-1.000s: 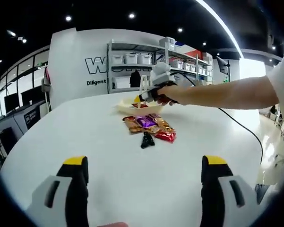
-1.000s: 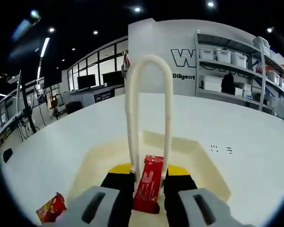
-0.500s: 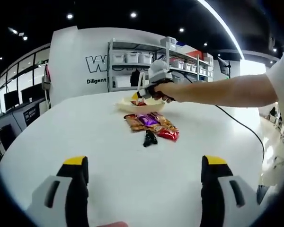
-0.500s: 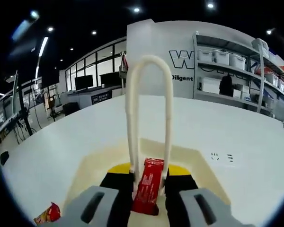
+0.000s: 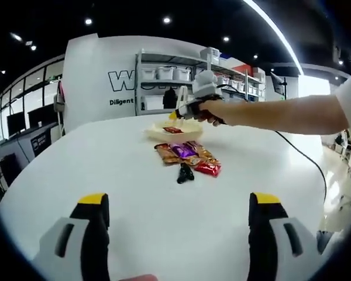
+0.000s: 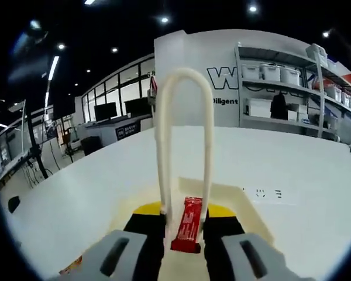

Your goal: Place the target food into the container with the food tongs after gripping and lifting it, then release it inside without dropping or visibly crushing the food.

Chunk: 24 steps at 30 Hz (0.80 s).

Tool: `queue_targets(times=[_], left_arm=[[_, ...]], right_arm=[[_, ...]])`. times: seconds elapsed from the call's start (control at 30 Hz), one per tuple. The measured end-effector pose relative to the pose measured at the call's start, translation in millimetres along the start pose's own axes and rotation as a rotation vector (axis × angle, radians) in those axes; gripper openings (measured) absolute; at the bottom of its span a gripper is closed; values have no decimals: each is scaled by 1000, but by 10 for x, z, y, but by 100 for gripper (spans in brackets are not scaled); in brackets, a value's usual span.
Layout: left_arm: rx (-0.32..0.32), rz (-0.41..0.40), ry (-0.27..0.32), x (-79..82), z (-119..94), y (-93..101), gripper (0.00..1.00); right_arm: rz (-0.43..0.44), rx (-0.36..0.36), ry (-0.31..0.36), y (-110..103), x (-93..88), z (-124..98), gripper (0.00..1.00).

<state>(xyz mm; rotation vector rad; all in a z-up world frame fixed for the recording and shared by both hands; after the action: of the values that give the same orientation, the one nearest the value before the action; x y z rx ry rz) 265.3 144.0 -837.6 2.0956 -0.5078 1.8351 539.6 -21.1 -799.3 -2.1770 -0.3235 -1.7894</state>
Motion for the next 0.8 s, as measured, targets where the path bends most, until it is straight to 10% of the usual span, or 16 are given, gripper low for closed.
queue_targets(times=[0.5,0.8], left_arm=[[-32,82,10,134,-86,290,97],[-43,69,33,195,-173,381,97]], right_arm=[[-5,38,55,-52,182,-456,18],[36,70,33,-252,-104,-724,18]])
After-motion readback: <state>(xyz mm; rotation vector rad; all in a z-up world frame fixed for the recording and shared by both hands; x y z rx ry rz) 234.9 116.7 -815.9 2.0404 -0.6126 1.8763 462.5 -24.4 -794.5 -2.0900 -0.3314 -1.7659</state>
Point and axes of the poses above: the point that each gripper's makers call its tool centre point, and the gripper's own axes: z roughly forward along the fingers, y roughly to its right, x roughly out of its top, the point moved 1 cm from there along -z, roughly backward along the fingers, and after that the axes turned 10 degrees about y, right-handed, at the moved point
